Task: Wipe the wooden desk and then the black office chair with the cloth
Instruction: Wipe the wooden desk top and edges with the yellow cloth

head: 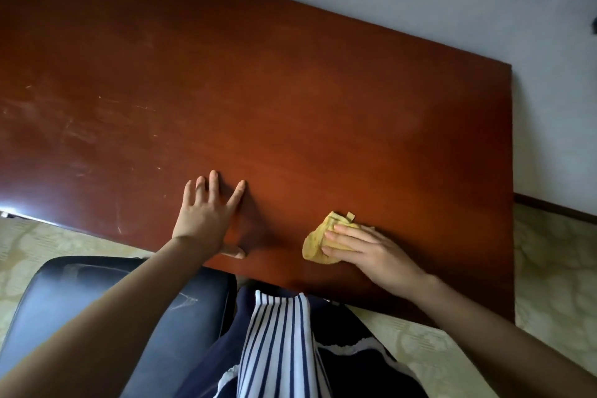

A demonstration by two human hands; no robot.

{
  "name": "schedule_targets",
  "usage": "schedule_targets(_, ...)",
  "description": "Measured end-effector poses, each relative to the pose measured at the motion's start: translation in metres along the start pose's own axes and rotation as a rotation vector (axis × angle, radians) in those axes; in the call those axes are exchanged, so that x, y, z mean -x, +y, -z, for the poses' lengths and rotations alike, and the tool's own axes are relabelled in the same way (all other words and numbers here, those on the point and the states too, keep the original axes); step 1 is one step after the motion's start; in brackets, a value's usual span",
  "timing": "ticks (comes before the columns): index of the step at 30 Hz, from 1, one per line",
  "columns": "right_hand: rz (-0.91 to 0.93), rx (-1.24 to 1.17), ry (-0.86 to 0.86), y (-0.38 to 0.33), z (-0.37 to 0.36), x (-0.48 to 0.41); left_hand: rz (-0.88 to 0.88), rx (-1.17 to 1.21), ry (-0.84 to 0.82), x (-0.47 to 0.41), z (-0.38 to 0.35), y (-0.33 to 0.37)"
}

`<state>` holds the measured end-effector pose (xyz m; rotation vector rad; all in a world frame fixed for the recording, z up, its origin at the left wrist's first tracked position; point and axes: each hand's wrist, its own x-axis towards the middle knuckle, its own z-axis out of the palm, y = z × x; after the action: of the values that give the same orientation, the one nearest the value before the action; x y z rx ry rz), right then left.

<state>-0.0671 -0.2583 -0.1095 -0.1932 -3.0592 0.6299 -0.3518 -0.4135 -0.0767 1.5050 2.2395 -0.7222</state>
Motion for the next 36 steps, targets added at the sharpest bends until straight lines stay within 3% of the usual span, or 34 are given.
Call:
schedule_targets(4,-0.036,0.053,-0.035,0.046,0.029,-0.011,-0.001,0.005,0.008,0.0,-0.003,-0.001)
schedule_targets(8,-0.196,0.022,-0.088,0.088,0.057,-0.048,-0.002,0.022,0.023,0.0,-0.004,-0.001)
schedule_targets(16,-0.504,-0.023,0.106,0.118,0.068,-0.168,0.006,0.07,0.017,0.001,-0.003,-0.001)
schedule_targets(22,-0.62,0.027,0.245,0.079,0.036,-0.217,0.034,0.166,0.089,0.003,-0.011,-0.001)
schedule_targets(26,-0.555,0.046,0.215,0.04,0.015,-0.219,0.043,0.315,0.179,0.023,-0.026,-0.014)
schedule_targets(32,-0.457,0.039,0.166,-0.044,-0.025,-0.187,0.04,0.286,0.162,0.06,-0.052,-0.022)
schedule_targets(36,-0.43,0.017,0.22,-0.1,-0.05,-0.154,0.004,0.178,0.132,0.077,-0.06,-0.017)
